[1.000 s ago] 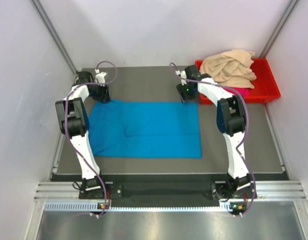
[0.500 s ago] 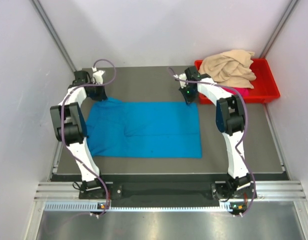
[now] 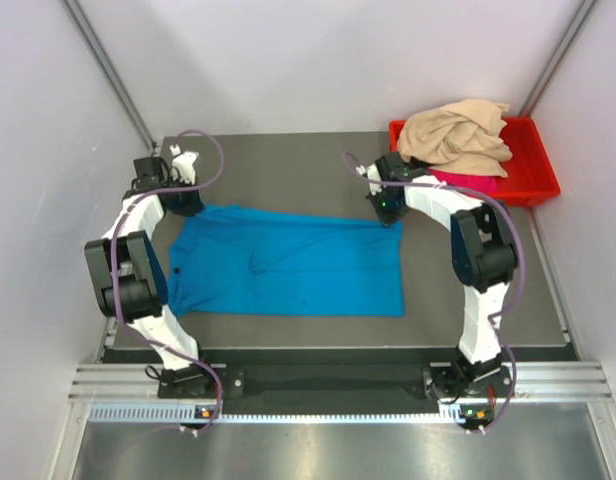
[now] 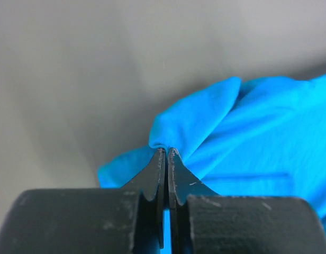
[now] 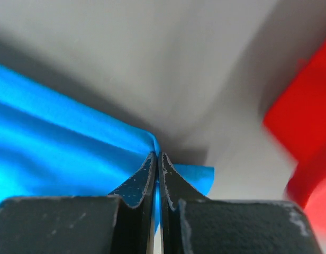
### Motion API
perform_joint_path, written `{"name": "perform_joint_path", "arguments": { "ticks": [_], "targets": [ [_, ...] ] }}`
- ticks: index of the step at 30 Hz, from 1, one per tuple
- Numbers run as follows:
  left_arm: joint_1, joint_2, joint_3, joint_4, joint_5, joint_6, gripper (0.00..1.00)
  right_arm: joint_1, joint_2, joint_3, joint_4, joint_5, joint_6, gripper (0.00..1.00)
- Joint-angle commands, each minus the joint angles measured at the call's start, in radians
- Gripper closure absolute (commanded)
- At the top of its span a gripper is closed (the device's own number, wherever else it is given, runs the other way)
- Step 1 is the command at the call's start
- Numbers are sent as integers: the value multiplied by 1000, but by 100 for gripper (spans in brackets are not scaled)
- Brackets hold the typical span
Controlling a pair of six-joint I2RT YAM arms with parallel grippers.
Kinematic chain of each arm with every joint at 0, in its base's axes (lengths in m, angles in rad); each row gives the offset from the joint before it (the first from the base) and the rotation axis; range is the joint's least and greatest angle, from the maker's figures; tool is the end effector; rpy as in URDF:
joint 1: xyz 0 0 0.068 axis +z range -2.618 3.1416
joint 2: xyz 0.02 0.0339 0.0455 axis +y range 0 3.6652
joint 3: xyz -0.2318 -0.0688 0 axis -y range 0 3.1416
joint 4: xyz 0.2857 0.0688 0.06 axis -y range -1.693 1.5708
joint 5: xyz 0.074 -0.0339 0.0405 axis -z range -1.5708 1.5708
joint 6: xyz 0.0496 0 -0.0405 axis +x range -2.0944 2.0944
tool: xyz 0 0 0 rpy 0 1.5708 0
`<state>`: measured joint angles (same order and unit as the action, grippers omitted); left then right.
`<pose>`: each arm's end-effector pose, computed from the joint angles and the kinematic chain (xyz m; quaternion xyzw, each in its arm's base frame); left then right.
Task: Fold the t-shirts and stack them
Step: Fold the tshirt
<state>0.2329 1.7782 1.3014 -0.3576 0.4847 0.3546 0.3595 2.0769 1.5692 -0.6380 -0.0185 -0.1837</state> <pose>0.4221 0.0764 0.1752 0.1413 0.8988 -0.1131 0.3993 0.4323 0.1635 0.1172 -0.2641 0.9411 0.0275 0.2093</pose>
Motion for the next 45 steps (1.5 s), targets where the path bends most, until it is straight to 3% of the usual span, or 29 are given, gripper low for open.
{"name": "perform_joint_path", "arguments": {
  "ticks": [1,6,11,14,15,17,19,21,24,29,35,40,45],
  "targets": [
    [32,-95,-71,-26,0,73,100,55,-162,-145,90,97,52,100],
    [32,-166,-175,-174,-6,207,100,130,-284,-331,159,137,119,100],
    [42,-212,-270,-193,-75,274,98,188,-328,-471,221,163,177,100],
    [54,-211,-275,-240,-74,326,82,200,-328,-486,221,175,205,100],
    [62,-204,-266,-266,-58,348,69,206,-328,-489,222,180,205,100],
    [66,-194,-217,-377,10,403,54,217,-333,-492,222,193,201,100],
    [69,-194,-167,-411,58,399,46,220,-334,-492,228,193,201,100],
    [59,-192,-149,-341,109,313,44,222,-328,-488,230,190,201,100],
    [-21,-163,-151,-206,34,238,43,222,-319,-477,230,189,201,100],
    [-73,-24,-111,-116,-61,173,47,220,-317,-482,232,190,201,100],
    [-78,40,-39,-99,-45,144,48,220,-316,-492,236,190,199,100],
    [-75,-35,-100,-74,11,148,90,220,-319,-503,241,196,211,100],
    [-41,-141,-139,-61,-25,164,100,220,-357,-502,213,245,219,100]
  ]
}}
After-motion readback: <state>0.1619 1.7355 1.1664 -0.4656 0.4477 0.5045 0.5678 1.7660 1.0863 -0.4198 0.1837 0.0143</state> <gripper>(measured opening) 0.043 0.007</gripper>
